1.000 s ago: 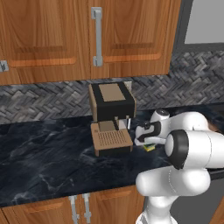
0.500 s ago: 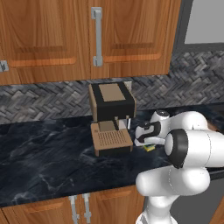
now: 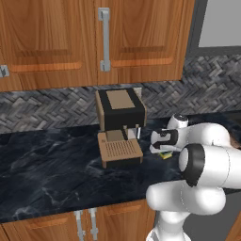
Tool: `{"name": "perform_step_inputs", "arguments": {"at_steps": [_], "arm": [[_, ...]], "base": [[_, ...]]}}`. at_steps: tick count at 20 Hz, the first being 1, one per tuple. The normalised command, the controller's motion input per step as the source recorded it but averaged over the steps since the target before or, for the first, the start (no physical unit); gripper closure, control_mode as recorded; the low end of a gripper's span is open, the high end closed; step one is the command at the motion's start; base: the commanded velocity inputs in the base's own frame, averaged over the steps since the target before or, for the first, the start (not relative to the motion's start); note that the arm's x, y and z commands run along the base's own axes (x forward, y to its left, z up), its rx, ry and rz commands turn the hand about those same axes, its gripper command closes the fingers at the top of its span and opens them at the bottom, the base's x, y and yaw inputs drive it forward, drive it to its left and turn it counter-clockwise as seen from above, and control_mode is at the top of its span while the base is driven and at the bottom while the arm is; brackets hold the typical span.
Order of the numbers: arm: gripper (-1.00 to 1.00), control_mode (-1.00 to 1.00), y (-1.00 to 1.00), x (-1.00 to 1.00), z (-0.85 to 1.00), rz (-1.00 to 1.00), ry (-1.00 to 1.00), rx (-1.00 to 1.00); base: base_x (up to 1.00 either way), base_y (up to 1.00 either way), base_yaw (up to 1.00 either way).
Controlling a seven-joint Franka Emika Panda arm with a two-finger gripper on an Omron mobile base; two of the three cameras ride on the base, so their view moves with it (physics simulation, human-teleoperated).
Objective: Pick up the sponge from the counter and clean the cutting board by briefly scrubbing or pressing down on the cutting board. Once finished, release the sponge.
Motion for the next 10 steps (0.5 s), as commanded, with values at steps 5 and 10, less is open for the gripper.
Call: {"name": "perform_step_inputs", "arguments": {"at_steps": [5, 10], "arm": [[1.0, -1.0, -0.92, 0.0, 0.16, 0.0, 0.0, -0.02], [1.0, -1.0, -0.97, 0.0, 0.23, -0.02, 0.05, 0.0]], "base": [[0.0, 0.0, 0.0], [0.0, 0.0, 0.0]]}}
